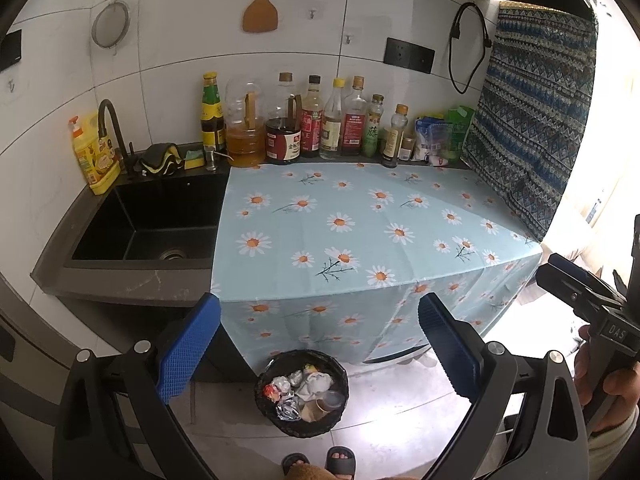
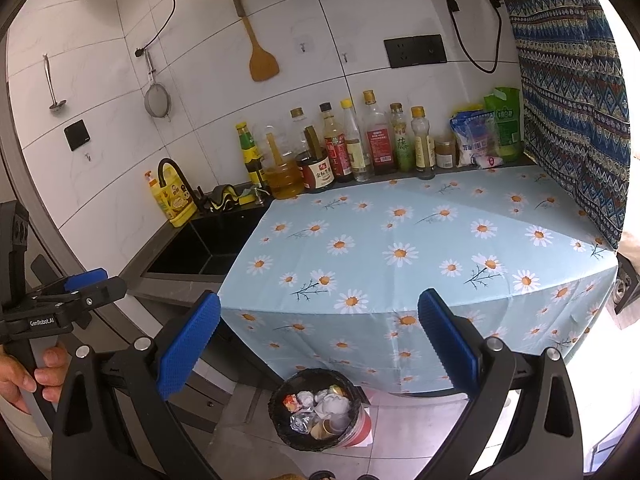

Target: Collect trash

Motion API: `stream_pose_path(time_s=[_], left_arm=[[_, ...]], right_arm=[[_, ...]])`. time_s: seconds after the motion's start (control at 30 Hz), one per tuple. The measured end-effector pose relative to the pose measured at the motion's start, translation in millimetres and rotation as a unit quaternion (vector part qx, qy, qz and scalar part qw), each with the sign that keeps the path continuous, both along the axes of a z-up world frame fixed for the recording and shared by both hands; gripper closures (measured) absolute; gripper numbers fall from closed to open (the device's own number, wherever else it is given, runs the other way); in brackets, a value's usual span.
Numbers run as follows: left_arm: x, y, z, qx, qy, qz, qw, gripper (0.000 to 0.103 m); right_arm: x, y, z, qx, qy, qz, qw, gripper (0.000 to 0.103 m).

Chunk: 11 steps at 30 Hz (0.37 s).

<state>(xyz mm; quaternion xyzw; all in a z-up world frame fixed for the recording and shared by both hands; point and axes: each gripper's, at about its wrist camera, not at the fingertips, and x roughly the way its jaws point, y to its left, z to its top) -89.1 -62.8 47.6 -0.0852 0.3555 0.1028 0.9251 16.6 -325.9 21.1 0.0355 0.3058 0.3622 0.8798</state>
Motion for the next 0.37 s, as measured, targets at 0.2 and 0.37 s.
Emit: stream_pose_path(time_s=[0.2, 0.37], left_arm=[[1.2, -2.7, 0.4, 0.004, 0.003, 0.002, 1.0, 0.007], [2.4, -1.4, 0.9, 0.005, 0.002, 0.001, 1.0, 0.007]], right_arm=[[1.2, -1.0, -0.1, 0.001, 0.0, -0.001, 1.0, 0.005], [3.3, -0.9, 0.2, 0.002, 0.001, 0.001, 1.0, 0.005]])
